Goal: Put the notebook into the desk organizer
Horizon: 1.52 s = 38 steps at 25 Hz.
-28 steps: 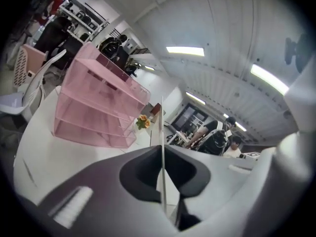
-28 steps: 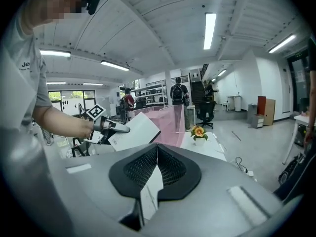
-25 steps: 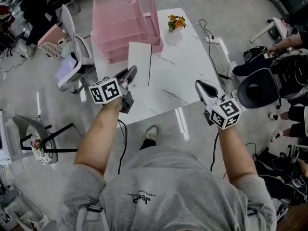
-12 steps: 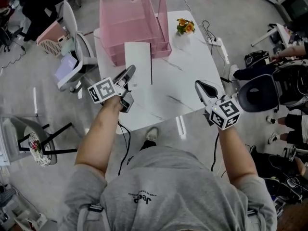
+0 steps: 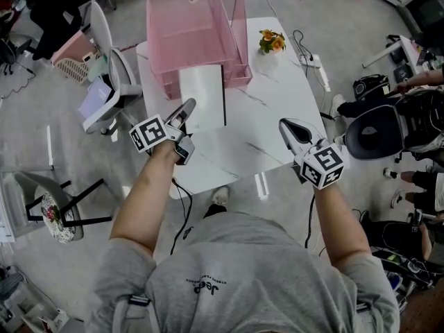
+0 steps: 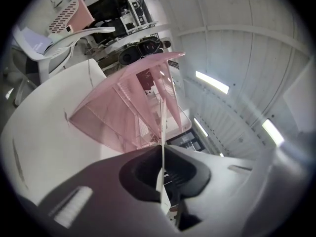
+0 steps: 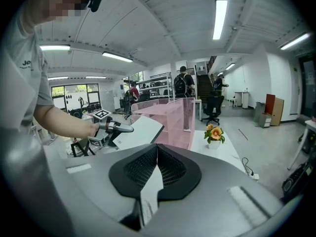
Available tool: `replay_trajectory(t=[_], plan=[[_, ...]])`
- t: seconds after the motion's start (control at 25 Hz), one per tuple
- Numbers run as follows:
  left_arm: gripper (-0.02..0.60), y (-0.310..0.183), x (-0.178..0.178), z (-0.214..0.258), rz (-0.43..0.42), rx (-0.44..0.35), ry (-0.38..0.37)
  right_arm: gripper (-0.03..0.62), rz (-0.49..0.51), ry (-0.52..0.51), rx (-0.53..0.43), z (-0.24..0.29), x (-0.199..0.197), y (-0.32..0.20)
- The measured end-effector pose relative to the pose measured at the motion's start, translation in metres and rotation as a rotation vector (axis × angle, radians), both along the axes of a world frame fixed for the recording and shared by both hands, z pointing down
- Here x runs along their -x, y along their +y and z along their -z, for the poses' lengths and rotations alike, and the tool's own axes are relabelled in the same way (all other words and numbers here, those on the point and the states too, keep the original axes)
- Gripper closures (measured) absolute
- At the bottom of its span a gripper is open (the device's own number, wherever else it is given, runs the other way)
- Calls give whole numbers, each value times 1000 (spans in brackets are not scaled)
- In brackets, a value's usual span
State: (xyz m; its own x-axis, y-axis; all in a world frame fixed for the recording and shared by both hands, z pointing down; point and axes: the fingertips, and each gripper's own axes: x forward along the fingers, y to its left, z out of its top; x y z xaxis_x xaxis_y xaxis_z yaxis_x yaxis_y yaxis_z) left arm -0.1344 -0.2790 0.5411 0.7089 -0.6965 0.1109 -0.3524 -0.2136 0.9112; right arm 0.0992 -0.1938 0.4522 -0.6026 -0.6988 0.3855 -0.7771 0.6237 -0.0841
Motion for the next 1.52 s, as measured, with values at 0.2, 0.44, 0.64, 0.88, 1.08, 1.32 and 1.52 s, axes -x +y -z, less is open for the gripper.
replay_trajectory(t=[0.2, 0.44, 0.64, 0.88, 1.08, 1.32, 1.52], plan=[[516, -20, 7, 5, 31, 9, 17, 589, 2, 1, 4, -1, 5, -3], [515, -49, 12, 11, 66, 25, 28, 589, 7, 5, 16, -5, 11, -8], [515, -69, 17, 12, 96, 34, 44, 589, 10, 9, 23, -8, 14, -12], [515, -85, 17, 8, 116, 51, 67, 589, 12, 12, 36, -14, 15, -19], [514, -91, 20, 7, 162, 48, 86, 589, 21, 9, 45, -19, 18, -24], [513, -93, 24, 23, 212, -49, 10, 589, 43, 14, 45, -17, 23, -27], [260, -78, 8, 40, 86, -214, -65, 589, 50, 14, 47, -18, 23, -30]])
